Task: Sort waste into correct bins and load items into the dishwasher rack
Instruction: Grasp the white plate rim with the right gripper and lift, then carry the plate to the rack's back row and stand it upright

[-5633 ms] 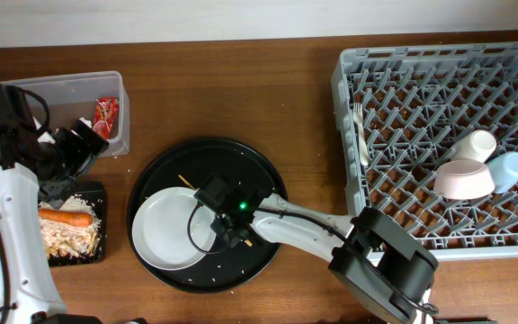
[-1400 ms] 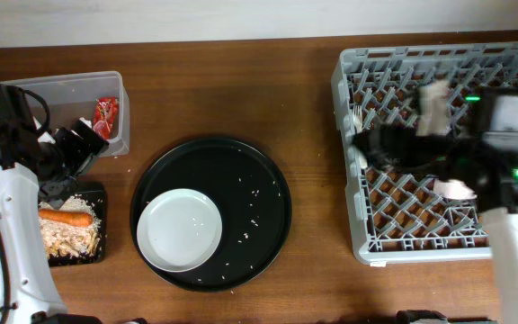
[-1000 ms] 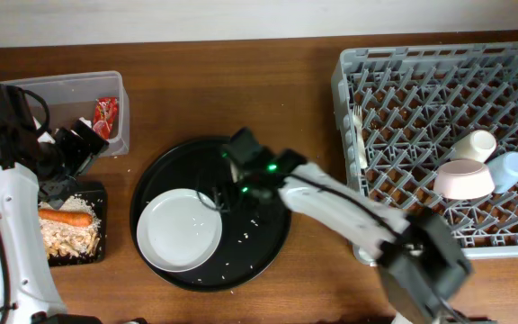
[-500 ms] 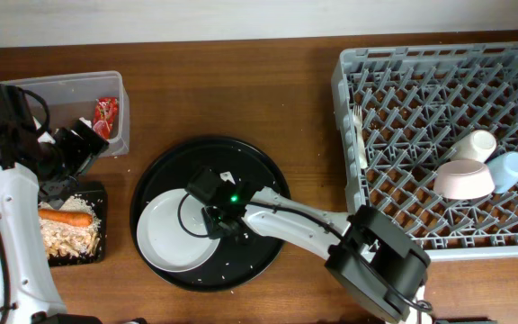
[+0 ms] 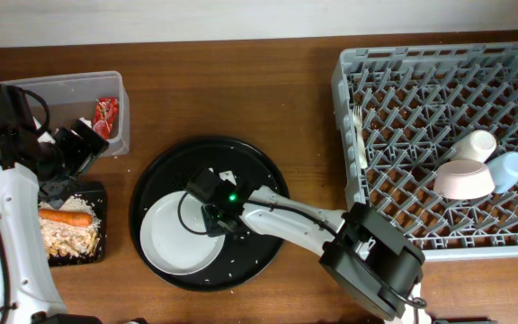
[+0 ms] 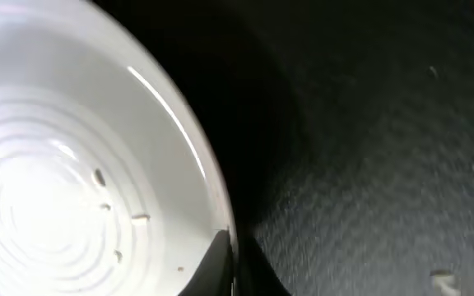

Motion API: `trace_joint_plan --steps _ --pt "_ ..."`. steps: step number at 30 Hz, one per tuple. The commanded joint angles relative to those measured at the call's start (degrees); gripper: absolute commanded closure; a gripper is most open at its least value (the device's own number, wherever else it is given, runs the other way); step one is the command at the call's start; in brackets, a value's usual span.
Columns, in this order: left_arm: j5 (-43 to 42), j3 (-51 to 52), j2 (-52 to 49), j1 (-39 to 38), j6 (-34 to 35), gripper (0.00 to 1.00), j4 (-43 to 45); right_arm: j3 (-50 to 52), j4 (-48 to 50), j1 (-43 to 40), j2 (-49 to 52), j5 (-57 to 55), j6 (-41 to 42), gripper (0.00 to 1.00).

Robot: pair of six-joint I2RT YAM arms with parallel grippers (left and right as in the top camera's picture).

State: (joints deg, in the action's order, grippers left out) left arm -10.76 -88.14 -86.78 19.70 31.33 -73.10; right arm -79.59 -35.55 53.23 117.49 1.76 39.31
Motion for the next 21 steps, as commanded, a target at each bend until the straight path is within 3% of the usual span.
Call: trace_joint_plan --steps 1,8,12,17,21 --pt "-0.4 0.0 0.2 0.3 -0.1 0.01 -0.1 -3.4 -4.9 -1.5 0.1 -0.9 0.4 0.96" --pt "-0.4 0.0 0.2 0.3 -0.1 0.01 0.0 -9.0 -12.1 -7.2 -5.1 -1.1 0.1 0.96" --pt "-0.4 0.0 0.2 0.3 -0.1 0.01 0.0 -10.0 -15.4 -15.1 -12.1 -3.1 -3.2 0.96" --pt "-0.4 0.0 0.2 0.3 -0.1 0.01 -0.1 -11.8 -20.7 -32.2 -21.7 -4.2 -11.9 0.96" --pt "-0.4 0.0 0.2 0.3 -0.1 0.01 0.0 -11.8 -22.2 -49.0 -23.7 -4.0 -16.3 0.96"
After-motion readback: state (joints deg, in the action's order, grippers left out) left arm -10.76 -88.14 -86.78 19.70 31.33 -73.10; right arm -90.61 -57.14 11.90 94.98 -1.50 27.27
